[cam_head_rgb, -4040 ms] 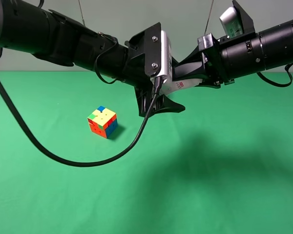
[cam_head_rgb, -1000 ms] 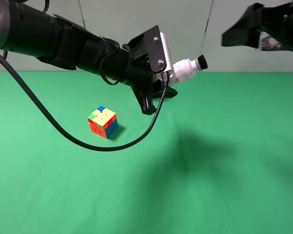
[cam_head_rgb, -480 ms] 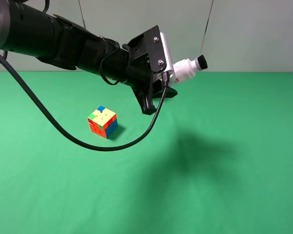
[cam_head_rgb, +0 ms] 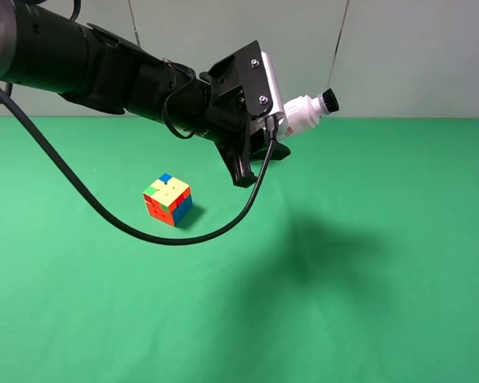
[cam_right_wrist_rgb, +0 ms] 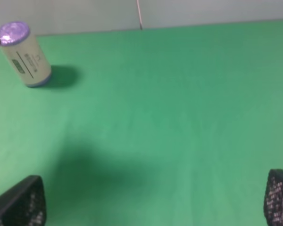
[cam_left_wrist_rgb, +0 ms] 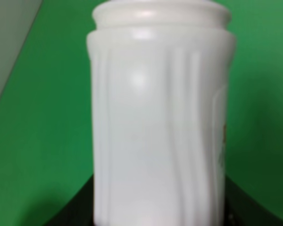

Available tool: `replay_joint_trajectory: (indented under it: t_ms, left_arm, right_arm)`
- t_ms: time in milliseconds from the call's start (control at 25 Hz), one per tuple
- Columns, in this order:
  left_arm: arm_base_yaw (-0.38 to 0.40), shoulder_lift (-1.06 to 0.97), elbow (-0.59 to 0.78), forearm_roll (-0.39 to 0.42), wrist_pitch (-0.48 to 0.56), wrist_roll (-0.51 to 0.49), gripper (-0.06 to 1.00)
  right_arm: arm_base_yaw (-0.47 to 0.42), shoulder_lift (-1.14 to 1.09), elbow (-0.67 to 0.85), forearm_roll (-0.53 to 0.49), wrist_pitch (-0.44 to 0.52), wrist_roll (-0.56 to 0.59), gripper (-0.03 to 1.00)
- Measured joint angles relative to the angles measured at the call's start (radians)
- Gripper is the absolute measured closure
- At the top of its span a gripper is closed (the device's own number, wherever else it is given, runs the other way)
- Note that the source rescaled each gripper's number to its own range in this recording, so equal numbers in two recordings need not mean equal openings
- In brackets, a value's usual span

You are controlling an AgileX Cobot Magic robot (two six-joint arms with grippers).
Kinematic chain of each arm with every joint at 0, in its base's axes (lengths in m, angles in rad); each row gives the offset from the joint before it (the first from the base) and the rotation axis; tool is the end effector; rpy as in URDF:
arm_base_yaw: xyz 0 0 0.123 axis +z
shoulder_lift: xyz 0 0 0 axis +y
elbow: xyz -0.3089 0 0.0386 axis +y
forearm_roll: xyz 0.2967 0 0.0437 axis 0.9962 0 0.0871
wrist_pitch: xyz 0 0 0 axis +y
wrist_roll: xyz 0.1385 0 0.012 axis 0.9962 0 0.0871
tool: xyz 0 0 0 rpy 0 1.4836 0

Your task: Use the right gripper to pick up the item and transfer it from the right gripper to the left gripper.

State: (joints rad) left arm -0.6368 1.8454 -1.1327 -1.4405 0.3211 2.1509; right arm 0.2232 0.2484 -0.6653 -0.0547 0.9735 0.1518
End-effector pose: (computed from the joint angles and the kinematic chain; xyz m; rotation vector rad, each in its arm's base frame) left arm 0.3580 -0.3190 0.1671 1.5194 1.6158 -0.3115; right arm 0.0867 0.0132 0.3336 -0.0760 2.0418 0.1695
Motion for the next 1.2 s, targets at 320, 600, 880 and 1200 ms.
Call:
replay_joint_trajectory:
  t_ms: [320,600,880,1200]
  left_arm:
    - [0.000,0.000,0.000,0.000,-0.003,-0.003,0.94]
    - [0.000,0.000,0.000,0.000,-0.003,-0.003,0.94]
    - [0.000,0.000,0.000,0.000,-0.003,-0.003,0.94]
    - [0.000,0.000,0.000,0.000,-0.003,-0.003,0.94]
  right_arm:
    - [0.000,-0.037,0.000,-0.003,0.087,-0.029,-0.03]
    - [0.000,-0.037,0.000,-0.005,0.087,-0.050,-0.03]
    - [0.000,-0.037,0.000,0.008,0.088,-0.050,-0.03]
    - [0.000,-0.037,0.061,0.020,0.088,-0.050,-0.03]
